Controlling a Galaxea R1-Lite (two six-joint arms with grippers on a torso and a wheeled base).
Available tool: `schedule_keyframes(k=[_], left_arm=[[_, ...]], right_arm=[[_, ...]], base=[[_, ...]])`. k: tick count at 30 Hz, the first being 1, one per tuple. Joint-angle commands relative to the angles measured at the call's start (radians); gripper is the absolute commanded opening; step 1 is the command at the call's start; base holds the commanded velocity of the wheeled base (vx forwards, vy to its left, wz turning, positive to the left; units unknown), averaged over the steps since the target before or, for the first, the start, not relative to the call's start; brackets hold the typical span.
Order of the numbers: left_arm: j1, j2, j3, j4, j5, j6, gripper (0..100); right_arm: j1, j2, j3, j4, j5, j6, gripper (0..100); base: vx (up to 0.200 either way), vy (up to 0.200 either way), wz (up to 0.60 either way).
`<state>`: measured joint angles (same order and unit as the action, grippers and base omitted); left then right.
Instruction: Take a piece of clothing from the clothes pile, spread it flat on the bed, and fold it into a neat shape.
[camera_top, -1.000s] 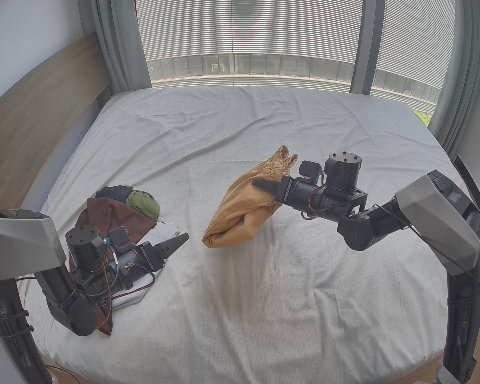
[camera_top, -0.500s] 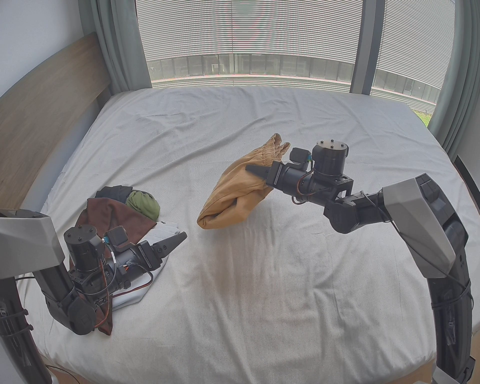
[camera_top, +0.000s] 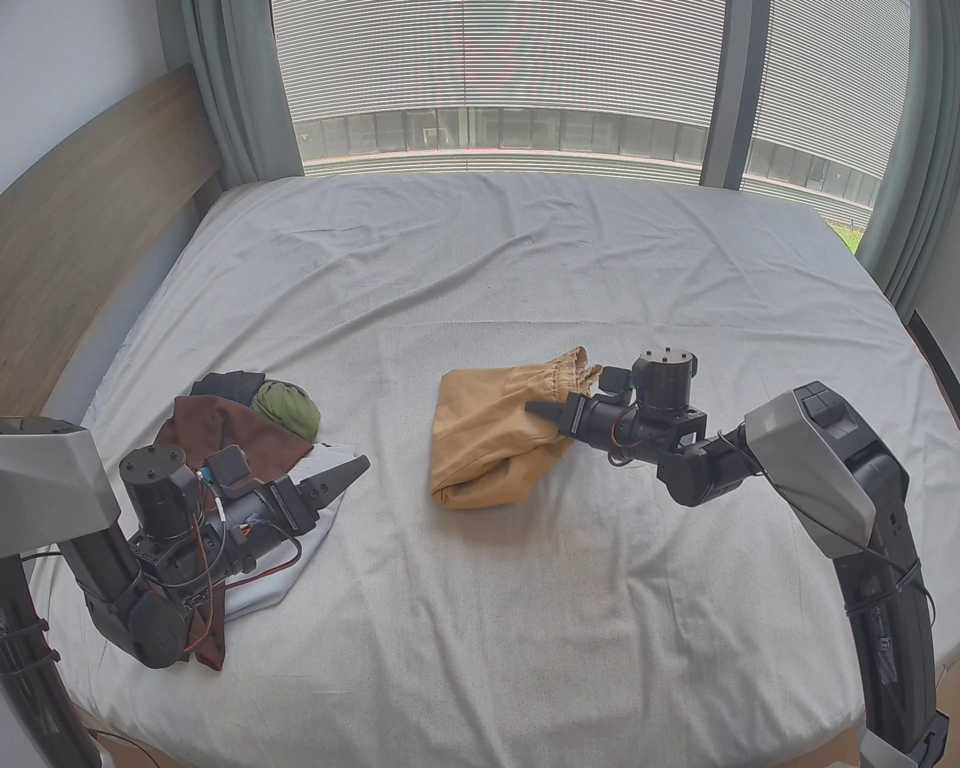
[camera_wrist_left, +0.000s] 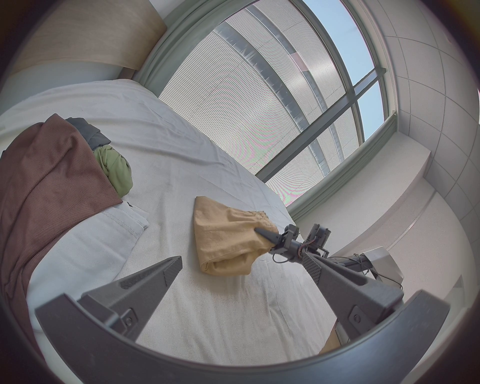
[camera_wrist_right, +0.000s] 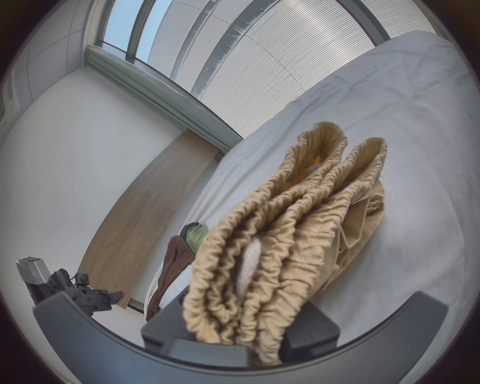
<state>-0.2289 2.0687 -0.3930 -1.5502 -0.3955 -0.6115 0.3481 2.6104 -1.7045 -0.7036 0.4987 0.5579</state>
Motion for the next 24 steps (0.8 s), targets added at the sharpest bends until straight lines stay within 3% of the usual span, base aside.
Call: schedule_keyframes(k=[1,14,21,22,24], left_arm=[[-0.001,-0.006,0.000,-0.001,0.000,-0.001,100],[-0.001,-0.004,-0.001,-0.001,0.000,-0.001,100],[-0.001,-0.004,-0.001,-0.001,0.000,-0.001,100],[-0.001,-0.004,-0.001,-0.001,0.000,-0.001,100],[-0.001,-0.004,-0.003,-0.001,0.000,-0.001,100]], right_arm=[[-0.032,-0.035,0.141,-0.048,0.000,-0.016,0],[-0.043,-0.032,0.315,-0.181,-0.011,-0.032,0],[-0.054,-0.026,0.327,-0.197,-0.012,-0.041,0],[-0.054,-0.032,0.333,-0.195,-0.012,-0.041,100],[-0.054,-0.039,0.361,-0.194,-0.012,-0.042,100]], base=[[0.000,0.000,0.00],[0.000,0.000,0.00],[0.000,0.000,0.00],[0.000,0.000,0.00],[0.000,0.000,0.00]])
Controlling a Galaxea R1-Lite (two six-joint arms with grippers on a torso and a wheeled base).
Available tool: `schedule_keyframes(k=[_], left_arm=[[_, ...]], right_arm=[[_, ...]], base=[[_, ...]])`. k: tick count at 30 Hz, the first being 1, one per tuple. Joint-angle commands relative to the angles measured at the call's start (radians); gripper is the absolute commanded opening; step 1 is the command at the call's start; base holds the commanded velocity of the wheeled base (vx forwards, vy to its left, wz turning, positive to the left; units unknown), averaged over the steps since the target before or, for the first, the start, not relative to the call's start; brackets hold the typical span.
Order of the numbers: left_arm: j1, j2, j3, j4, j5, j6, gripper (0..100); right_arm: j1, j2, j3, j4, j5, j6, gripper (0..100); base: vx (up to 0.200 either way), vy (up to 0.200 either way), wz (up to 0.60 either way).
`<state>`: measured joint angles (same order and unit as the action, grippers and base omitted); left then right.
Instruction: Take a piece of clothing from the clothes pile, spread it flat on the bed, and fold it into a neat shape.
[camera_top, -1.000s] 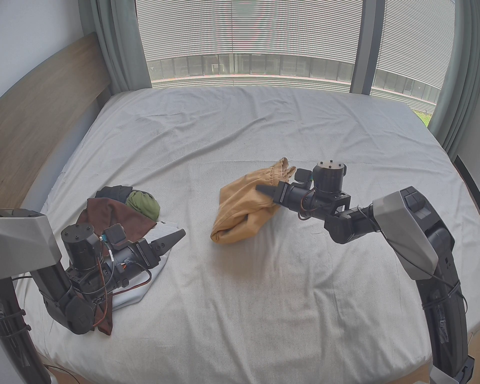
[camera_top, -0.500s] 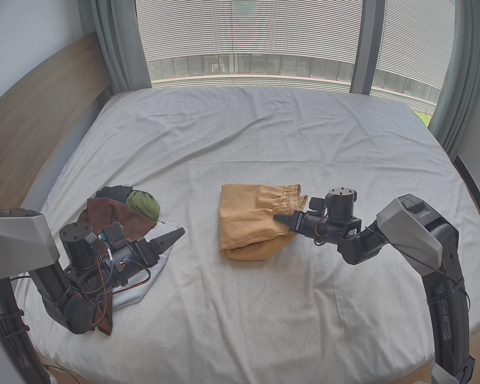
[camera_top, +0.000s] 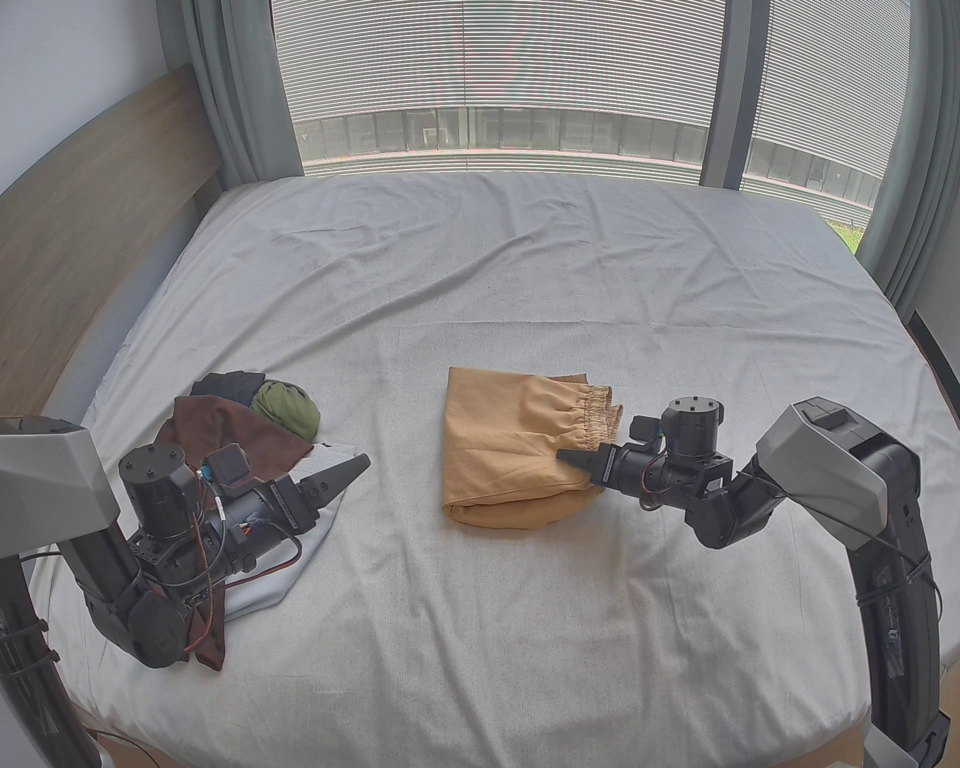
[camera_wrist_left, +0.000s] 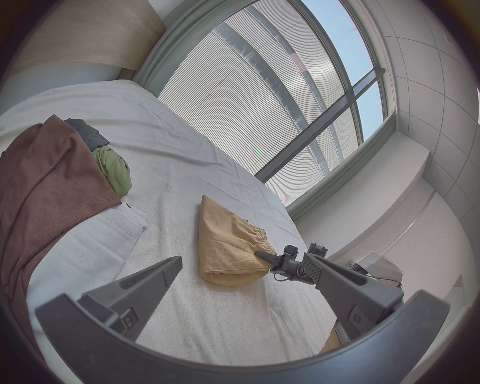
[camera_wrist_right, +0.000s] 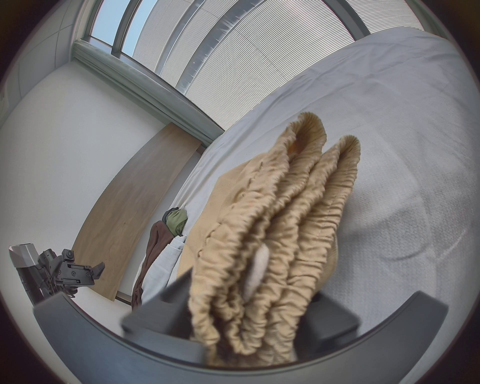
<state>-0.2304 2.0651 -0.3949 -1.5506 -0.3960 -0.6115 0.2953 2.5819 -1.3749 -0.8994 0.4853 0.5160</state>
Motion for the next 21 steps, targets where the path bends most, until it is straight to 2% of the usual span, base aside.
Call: schedule_keyframes(k=[1,13,21], left_arm=[[0.000,0.000,-0.001,0.000,0.000,-0.001,100],[0.000,-0.002,-0.002,0.000,0.000,-0.001,100],[0.002,-0.003,-0.004,0.000,0.002,-0.001,100]], right_arm=[[-0.001,-0.023,0.053,0.002,0.001,-0.007,100],[0.019,-0.131,0.358,0.011,0.002,-0.145,100],[0.111,-0.207,0.447,0.002,0.010,-0.162,100]], base=[[0.000,0.000,0.00],[0.000,0.000,0.00],[0.000,0.000,0.00]])
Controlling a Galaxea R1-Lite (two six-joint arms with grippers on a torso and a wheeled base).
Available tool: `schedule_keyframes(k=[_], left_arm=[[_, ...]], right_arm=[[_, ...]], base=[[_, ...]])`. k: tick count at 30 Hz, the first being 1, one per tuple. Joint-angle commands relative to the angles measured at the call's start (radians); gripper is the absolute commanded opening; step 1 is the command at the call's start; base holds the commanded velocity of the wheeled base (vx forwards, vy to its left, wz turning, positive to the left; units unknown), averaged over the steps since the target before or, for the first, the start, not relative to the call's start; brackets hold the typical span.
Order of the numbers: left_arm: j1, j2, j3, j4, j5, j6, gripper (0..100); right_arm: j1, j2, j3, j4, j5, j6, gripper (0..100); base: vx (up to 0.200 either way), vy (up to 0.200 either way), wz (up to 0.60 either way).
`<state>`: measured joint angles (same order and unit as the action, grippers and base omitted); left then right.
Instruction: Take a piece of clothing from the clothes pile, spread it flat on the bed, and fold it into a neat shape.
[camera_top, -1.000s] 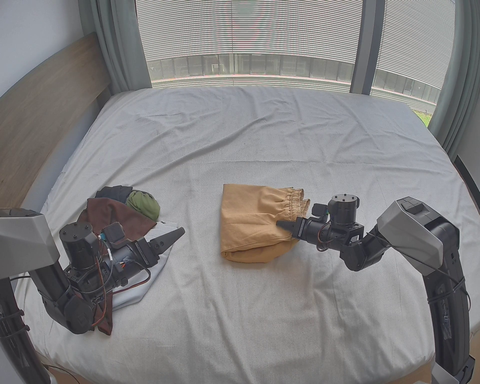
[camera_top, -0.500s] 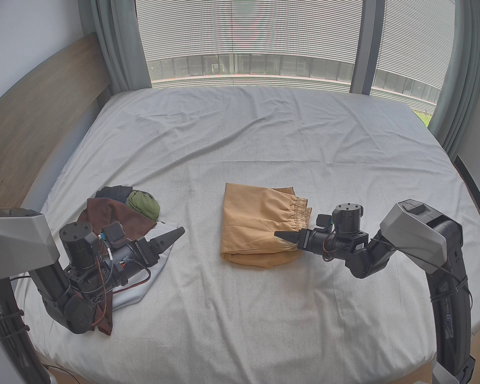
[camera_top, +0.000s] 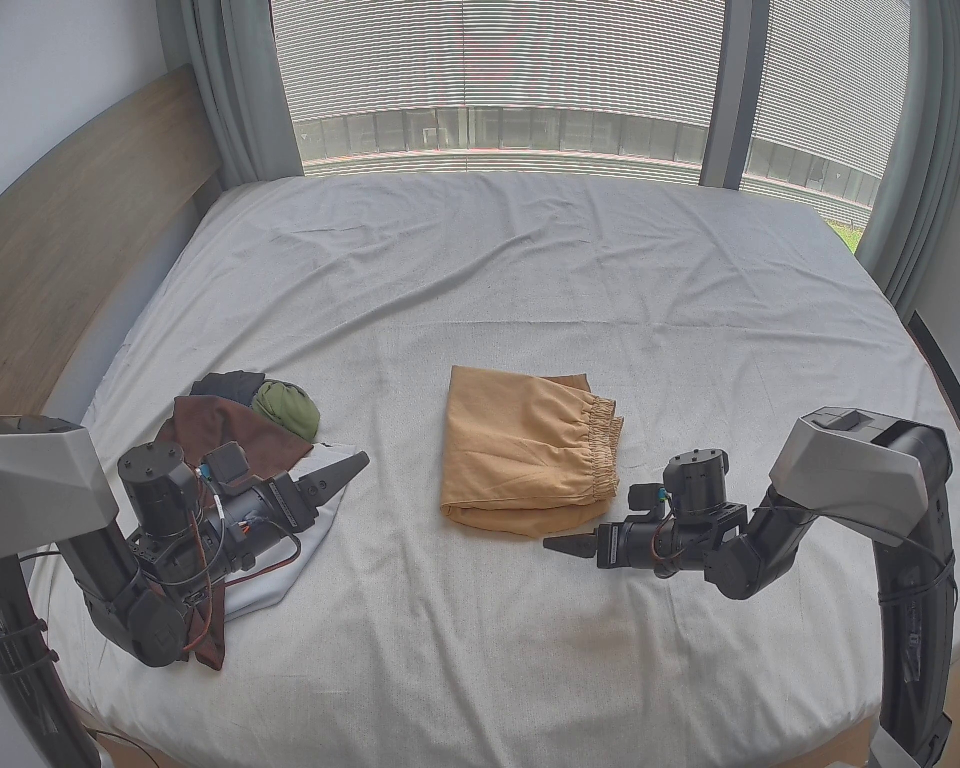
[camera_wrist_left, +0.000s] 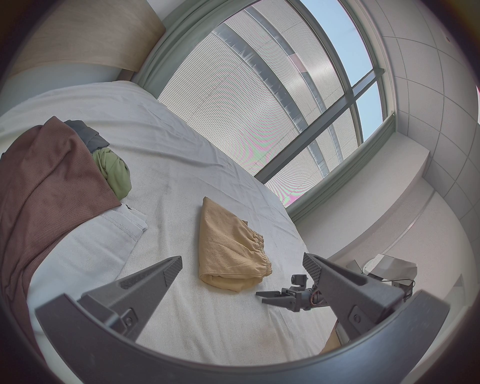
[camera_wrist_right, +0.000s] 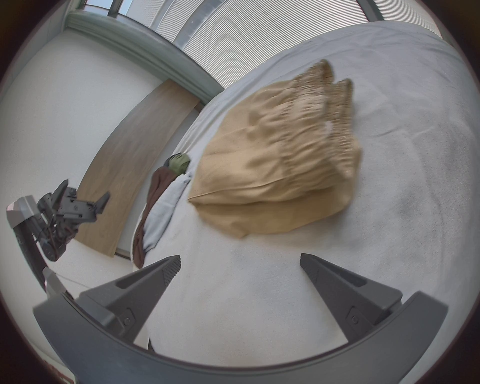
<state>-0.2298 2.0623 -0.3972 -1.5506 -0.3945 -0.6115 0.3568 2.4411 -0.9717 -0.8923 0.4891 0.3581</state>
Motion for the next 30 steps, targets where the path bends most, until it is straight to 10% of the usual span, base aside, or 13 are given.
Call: schedule_keyframes(k=[1,30], left_arm=[[0.001,-0.001,-0.002,0.000,0.000,-0.001,100],[0.003,-0.016,-0.005,0.001,0.000,-0.001,100]], right_arm=[[0.064,-0.083,0.048,-0.005,0.011,-0.002,100],[-0.027,0.058,-0.229,-0.008,0.055,0.116,100]], base=[[0.000,0.000,0.00],[0.000,0.000,0.00]])
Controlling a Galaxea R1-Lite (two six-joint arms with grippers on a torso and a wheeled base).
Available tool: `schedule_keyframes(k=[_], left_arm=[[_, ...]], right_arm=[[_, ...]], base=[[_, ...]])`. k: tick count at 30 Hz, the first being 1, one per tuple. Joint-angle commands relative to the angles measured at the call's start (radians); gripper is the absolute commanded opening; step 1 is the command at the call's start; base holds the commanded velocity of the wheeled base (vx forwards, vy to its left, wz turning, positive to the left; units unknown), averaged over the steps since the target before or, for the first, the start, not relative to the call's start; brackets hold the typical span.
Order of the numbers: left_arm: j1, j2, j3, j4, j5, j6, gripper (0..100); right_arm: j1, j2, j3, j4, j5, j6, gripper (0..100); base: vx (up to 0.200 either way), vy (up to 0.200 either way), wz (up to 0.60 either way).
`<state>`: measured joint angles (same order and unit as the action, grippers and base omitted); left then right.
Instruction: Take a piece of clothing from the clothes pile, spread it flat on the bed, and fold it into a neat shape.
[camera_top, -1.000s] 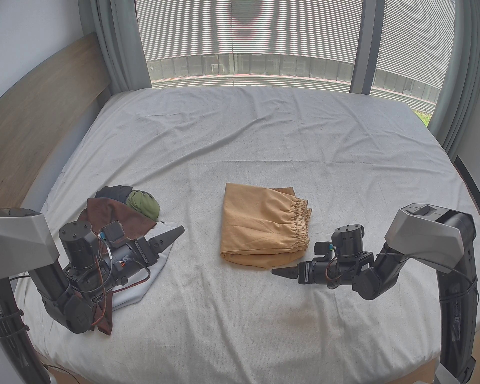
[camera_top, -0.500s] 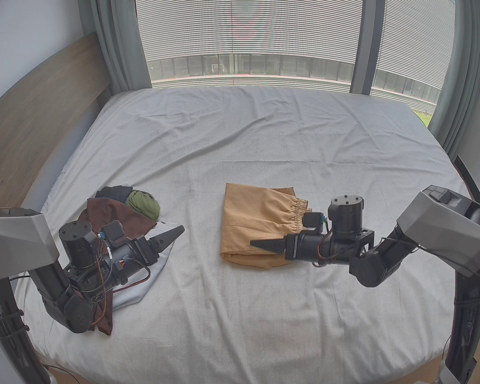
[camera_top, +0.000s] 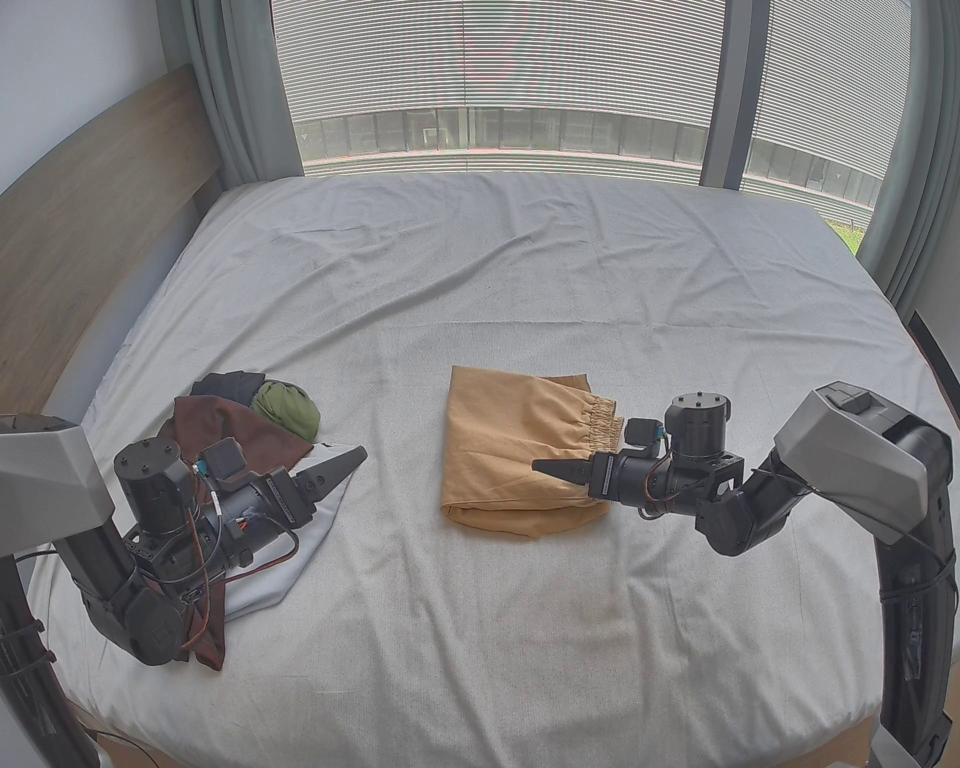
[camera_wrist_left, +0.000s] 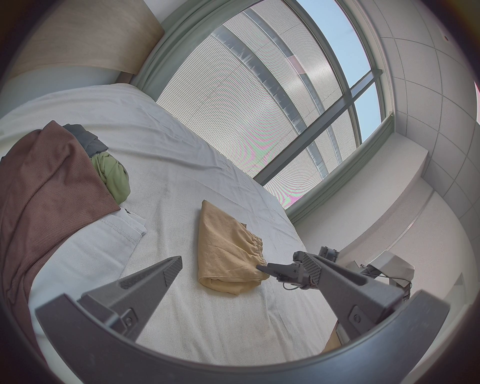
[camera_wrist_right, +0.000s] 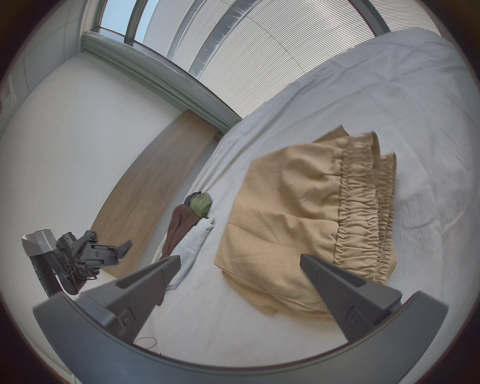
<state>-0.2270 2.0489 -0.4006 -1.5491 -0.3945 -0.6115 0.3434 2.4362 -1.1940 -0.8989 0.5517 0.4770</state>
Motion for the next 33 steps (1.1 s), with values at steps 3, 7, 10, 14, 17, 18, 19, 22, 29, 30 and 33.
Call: schedule_keyframes(k=[3,7,10,14,17,18,19,22,29,30,33], left_arm=[[0.000,-0.001,0.000,0.000,0.000,-0.001,100],[0.000,-0.003,0.002,0.000,0.000,-0.001,100],[0.000,-0.004,0.008,0.000,0.000,-0.001,100],[0.000,-0.024,0.008,-0.003,0.000,0.006,100],[-0.002,-0.112,0.019,0.000,0.000,0.001,100],[-0.002,-0.112,0.019,0.000,0.000,0.001,100],[-0.011,-0.190,0.043,0.000,-0.001,0.001,100],[-0.025,-0.270,0.085,0.000,-0.007,0.006,100],[-0.018,-0.438,0.131,0.001,-0.063,0.033,100],[-0.018,-0.443,0.132,0.003,-0.064,0.033,100],[-0.028,-0.556,0.177,0.001,-0.115,0.044,100]], right_arm=[[-0.021,0.086,-0.009,-0.002,-0.012,-0.009,100],[-0.021,0.095,-0.007,-0.002,-0.013,-0.028,100],[-0.015,0.081,0.004,-0.005,-0.042,-0.029,100],[-0.009,-0.028,0.074,-0.074,-0.052,-0.029,100],[0.002,-0.198,0.149,-0.072,-0.052,-0.024,100],[0.002,-0.198,0.149,-0.072,-0.052,-0.024,100],[0.008,-0.335,0.205,-0.057,-0.052,-0.021,100],[0.014,-0.496,0.251,-0.008,-0.053,-0.021,100],[0.006,-0.806,0.326,0.100,-0.061,-0.029,100],[0.006,-0.810,0.327,0.101,-0.062,-0.029,100],[-0.007,-0.957,0.378,0.153,-0.064,-0.057,100]], base=[[0.000,0.000,0.00],[0.000,0.000,0.00],[0.000,0.000,0.00],[0.000,0.000,0.00],[0.000,0.000,0.00],[0.000,0.000,0.00],[0.000,0.000,0.00],[0.000,0.000,0.00],[0.000,0.000,0.00],[0.000,0.000,0.00],[0.000,0.000,0.00]])
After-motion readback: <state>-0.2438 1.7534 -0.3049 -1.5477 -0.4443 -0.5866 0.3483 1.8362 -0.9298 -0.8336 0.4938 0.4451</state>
